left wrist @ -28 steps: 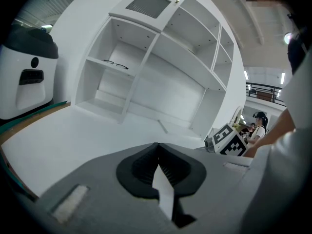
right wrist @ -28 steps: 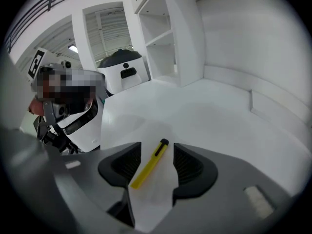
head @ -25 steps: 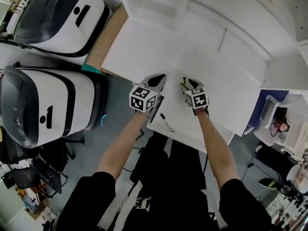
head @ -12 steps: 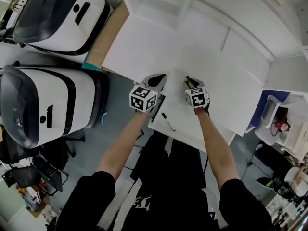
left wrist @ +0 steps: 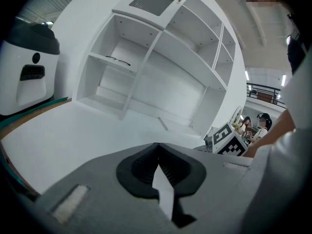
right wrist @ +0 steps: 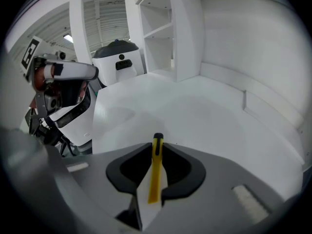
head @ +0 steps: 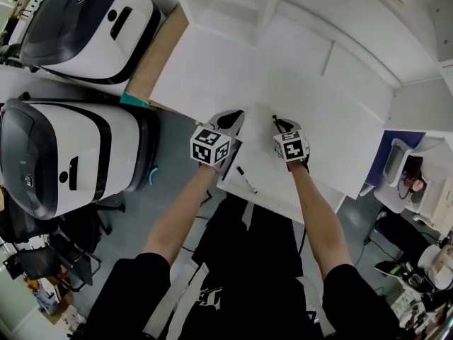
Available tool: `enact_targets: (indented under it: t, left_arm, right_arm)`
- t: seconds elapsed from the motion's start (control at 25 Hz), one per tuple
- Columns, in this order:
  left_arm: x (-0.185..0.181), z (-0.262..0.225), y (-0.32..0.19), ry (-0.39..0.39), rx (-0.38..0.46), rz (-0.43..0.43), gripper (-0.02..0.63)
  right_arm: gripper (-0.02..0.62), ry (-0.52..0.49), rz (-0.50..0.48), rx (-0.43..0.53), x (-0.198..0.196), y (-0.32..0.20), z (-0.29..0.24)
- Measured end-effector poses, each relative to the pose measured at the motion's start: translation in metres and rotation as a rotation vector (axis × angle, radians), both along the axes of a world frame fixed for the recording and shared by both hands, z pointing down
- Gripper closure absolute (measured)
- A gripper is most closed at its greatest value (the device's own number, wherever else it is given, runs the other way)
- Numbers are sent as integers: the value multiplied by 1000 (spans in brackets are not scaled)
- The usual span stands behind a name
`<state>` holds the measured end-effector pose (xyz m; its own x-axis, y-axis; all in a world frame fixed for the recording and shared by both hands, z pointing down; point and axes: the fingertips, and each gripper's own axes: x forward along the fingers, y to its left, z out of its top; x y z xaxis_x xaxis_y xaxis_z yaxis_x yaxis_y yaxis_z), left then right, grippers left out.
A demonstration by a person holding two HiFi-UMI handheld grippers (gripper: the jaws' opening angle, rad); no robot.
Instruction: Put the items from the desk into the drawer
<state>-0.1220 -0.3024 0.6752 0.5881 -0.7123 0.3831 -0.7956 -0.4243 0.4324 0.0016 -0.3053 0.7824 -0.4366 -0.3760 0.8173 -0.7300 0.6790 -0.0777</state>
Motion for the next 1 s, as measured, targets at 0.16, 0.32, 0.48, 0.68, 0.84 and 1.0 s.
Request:
enact_targets:
  t: [0.16,0.32,0.48,0.68,0.84,1.0]
  left_arm:
    - [4,-9,1,-4,14,10,606]
    - [14,-23,0,-7,39,32,606]
    - [26,-42,3,-8,72,54,606]
    - [39,-65,10,-4,106,70,606]
    - [51,-88,17,-12,147,96,606]
    - [60,-112,18,-22,192,116,606]
  right_arm:
    - [529,-23,26,33,9,-2,-19]
    - [529,-50,60,82,22,-6,-47]
    - [529,-77,94,141,35,-6,-80]
    - [529,-113,136,214,54,-2,-122]
    - [529,-139,166,268,70,5,-155]
    - [529,-161,180,323,82,11,-183]
